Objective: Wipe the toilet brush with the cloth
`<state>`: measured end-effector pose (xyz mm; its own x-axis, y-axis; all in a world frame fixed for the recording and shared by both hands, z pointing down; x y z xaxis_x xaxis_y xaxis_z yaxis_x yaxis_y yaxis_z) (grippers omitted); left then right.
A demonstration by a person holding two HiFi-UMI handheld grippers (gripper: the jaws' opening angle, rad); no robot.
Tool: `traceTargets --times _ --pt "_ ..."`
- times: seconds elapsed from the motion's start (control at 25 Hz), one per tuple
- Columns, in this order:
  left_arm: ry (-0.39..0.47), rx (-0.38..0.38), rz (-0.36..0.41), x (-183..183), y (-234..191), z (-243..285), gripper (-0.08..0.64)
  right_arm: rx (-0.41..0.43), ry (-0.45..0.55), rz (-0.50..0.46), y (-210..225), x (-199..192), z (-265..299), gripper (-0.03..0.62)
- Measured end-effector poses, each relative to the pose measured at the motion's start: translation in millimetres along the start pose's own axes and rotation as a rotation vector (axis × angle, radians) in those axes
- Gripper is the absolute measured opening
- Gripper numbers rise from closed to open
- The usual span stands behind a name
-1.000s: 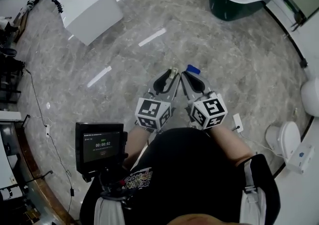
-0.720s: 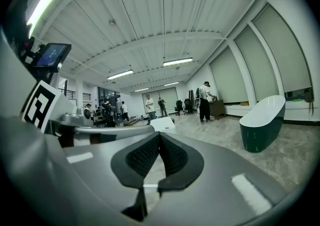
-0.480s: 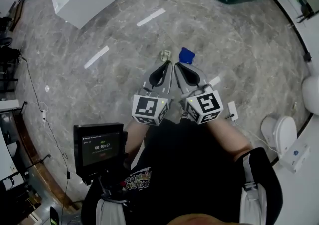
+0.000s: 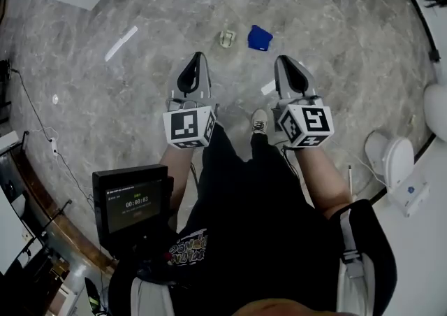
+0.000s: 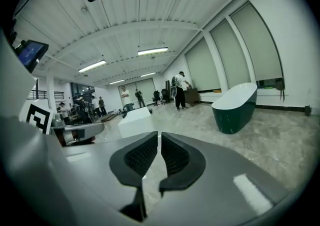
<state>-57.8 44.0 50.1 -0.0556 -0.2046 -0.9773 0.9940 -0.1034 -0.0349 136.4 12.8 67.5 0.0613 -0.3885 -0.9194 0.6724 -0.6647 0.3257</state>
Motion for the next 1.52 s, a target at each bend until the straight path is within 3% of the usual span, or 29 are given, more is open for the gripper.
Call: traceTargets --times 0.2,0.4,0.6,0.8,0.88,1.04,1.2,1.4,1.52 --pt "-0.049 -0.062 -0.023 -29 -53 33 0.020 -0.088 -0.025 -0.013 -15 -17 41 0.040" --pt "-0.100 -0.108 0.010 -74 -78 68 0.040 -0.118 -0.036 -0.013 -17 -43 77 0.048" --pt "-0.132 -0.069 -0.004 -97 -81 88 0.040 -0.095 -0.061 -0.012 0 -65 95 0.048" --pt "-0.145 -0.003 -0.026 -86 -90 91 0.037 -0.060 -0.082 0.004 9 -58 113 0.048" --pt "-0.150 0.026 -0.038 -83 -86 93 0.037 -0.043 -0.093 0.009 23 -58 119 0.048" --pt "-0.167 0.067 -0.029 -107 -43 107 0.037 -0.018 -0.108 0.036 91 -81 118 0.052" --pt "-0.173 0.094 -0.021 -150 -25 129 0.037 -0.011 -0.131 0.060 138 -121 135 0.055" --pt "-0.232 0.121 -0.032 -214 -22 155 0.037 -0.013 -0.168 0.079 163 -176 152 0.058" --pt "-0.225 0.138 -0.048 -250 -27 170 0.037 -0.027 -0.179 0.083 176 -219 160 0.061"
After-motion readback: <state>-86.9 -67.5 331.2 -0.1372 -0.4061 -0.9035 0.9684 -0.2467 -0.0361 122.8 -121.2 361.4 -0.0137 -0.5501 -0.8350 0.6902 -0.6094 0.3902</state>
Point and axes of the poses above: the fingertips, and each gripper's own axes: z forward along the fingers, y to its right, x out of its top, the point moved 2 cm from there along -z, backward along the fingers, and after that the axes turned 13 degrees about x, right-handed, at the moved point
